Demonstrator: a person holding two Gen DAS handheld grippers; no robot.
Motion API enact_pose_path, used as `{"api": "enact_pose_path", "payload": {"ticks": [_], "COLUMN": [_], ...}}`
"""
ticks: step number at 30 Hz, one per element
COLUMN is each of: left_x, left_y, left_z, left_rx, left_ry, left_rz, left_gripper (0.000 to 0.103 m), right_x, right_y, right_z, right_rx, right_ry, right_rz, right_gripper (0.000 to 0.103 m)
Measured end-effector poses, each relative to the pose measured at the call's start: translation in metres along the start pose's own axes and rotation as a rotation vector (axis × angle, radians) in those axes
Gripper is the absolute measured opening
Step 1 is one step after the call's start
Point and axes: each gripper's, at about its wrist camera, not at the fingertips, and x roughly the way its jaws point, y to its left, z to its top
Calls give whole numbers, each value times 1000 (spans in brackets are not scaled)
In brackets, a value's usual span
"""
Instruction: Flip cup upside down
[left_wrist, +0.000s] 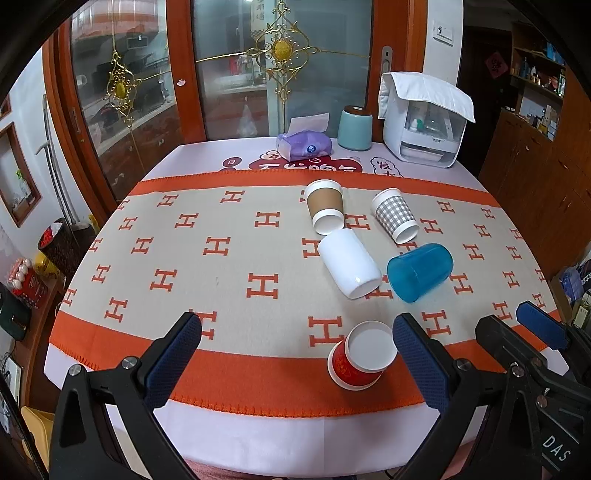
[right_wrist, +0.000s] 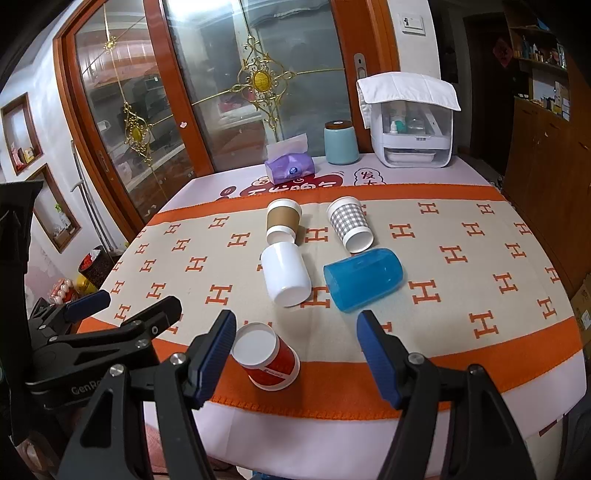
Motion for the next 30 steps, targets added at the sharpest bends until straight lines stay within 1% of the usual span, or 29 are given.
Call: {"api": "enact_pose_path", "payload": {"ticks": [30], "left_x": [2], "left_y": [2], "left_z": [-2], "left_rx": [-11], "left_ry": [10], "left_rz": [1], "left_gripper": [102], "right_x": [2], "right_y": [-1], "right_z": [-3], "right_rx": [3], "right_ry": [2], "right_rz": [2], "right_gripper": [68]}}
